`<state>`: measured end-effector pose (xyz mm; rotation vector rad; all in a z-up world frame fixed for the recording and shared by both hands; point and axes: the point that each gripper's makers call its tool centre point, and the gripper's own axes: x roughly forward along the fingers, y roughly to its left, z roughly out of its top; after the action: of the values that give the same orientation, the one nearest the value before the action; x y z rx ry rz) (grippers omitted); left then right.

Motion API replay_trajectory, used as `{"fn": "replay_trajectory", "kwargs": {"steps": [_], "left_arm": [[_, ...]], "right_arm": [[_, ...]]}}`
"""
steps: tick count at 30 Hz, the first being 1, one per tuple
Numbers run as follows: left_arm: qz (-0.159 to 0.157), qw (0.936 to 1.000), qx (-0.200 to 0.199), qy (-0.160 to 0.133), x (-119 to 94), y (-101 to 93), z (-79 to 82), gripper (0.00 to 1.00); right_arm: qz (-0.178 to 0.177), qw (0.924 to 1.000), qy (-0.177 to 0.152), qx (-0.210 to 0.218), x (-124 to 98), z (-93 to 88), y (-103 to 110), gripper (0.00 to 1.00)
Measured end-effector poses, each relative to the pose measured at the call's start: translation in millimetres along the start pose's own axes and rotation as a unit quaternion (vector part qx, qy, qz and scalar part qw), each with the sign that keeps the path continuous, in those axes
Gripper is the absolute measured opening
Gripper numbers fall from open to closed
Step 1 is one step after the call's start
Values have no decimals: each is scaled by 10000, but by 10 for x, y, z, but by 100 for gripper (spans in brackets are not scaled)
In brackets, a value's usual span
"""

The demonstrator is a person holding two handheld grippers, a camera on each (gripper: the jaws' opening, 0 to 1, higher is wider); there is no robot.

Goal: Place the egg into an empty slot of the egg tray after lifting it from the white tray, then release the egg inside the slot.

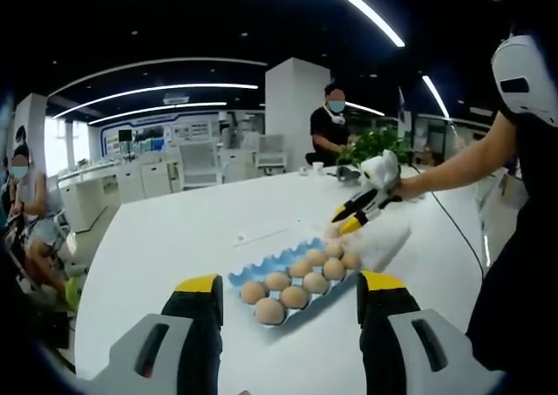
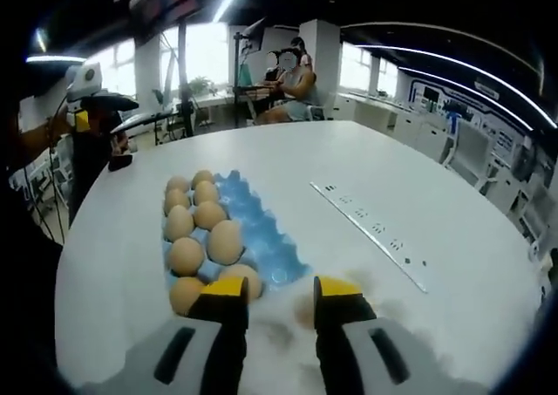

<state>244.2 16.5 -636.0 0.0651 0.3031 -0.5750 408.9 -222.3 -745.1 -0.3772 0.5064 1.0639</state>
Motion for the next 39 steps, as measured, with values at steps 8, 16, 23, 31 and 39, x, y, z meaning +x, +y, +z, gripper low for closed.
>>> {"fn": "replay_trajectory", "kwargs": {"steps": [8,16,23,31,39], "left_arm": [[26,10000,-11,-6,-8,15,5,63],[6,10000,-6,11,19,6,8,63],[24,10000,-9,15,16,32,9,63],[32,10000,-3,26,19,42,8,62],[37,10000,-13,55,22,49,-10,62]], "right_arm": [[-280,9996,90,42,-30,-99,-185,30],[-402,9990,125,139,9,-158,-297,30],[-361,9988,320,36,86,-263,-281,30],[-309,9976,555,-279,170,-349,-293,29],[-256,9978,602,-89,206,-365,-314,27]]}}
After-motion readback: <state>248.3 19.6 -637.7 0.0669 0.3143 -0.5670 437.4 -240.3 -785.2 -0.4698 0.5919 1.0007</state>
